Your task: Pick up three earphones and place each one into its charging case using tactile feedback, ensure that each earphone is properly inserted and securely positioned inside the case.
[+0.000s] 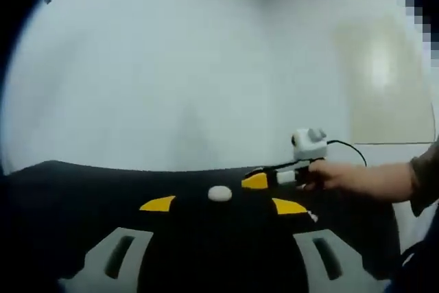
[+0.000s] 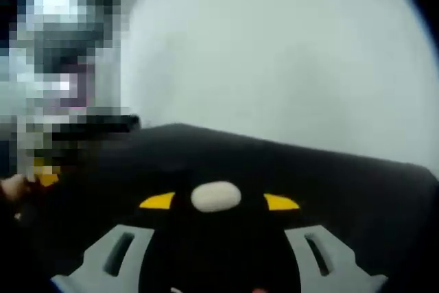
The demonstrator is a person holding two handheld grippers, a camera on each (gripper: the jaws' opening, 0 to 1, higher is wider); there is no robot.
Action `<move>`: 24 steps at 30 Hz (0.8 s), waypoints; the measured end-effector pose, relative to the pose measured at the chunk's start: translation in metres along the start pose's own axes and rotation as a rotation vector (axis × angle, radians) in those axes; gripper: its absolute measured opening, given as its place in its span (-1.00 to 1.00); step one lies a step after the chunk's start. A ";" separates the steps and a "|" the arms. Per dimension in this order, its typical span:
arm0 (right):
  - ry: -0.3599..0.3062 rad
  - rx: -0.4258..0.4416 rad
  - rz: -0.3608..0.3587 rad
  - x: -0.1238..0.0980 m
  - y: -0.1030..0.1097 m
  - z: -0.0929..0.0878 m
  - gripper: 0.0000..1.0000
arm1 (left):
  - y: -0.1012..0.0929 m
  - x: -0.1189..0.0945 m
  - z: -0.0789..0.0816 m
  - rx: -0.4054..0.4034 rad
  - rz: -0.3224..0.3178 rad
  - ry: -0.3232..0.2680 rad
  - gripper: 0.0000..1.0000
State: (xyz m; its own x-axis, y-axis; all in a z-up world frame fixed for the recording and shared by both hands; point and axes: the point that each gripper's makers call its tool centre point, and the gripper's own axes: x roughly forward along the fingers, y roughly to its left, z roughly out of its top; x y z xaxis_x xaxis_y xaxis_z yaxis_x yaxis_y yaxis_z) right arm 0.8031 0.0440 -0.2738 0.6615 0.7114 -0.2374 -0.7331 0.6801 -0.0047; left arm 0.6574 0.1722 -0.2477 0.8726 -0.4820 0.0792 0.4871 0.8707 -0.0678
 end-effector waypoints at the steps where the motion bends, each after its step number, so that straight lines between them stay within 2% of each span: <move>1: 0.016 -0.015 0.016 0.005 0.001 -0.003 -0.02 | 0.000 -0.001 0.001 0.006 0.000 -0.007 0.02; 6: 0.079 -0.059 0.075 0.024 0.008 -0.018 0.03 | -0.002 0.000 0.001 -0.011 -0.016 -0.003 0.01; 10: 0.066 -0.085 0.097 0.034 0.006 -0.021 0.04 | -0.002 -0.001 0.000 -0.022 -0.019 0.005 -0.01; 13: 0.021 -0.006 0.120 0.041 0.004 -0.020 0.04 | -0.003 -0.002 0.001 -0.029 -0.022 0.001 -0.01; 15: 0.032 -0.003 0.122 0.042 0.001 -0.021 0.04 | -0.004 -0.002 0.000 -0.036 -0.026 0.003 -0.01; 21: 0.038 -0.057 0.140 0.047 0.005 -0.018 0.01 | -0.007 0.000 -0.002 -0.029 -0.039 0.018 -0.01; 24: 0.051 -0.053 0.156 0.051 0.008 -0.020 -0.05 | -0.007 0.000 -0.002 -0.030 -0.040 0.018 -0.01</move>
State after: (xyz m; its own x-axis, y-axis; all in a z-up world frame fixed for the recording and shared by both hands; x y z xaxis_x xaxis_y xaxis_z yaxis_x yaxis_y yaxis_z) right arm 0.8281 0.0825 -0.3054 0.5309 0.7971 -0.2878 -0.8347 0.5506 -0.0148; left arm 0.6540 0.1656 -0.2489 0.8526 -0.5186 0.0642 0.5225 0.8474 -0.0944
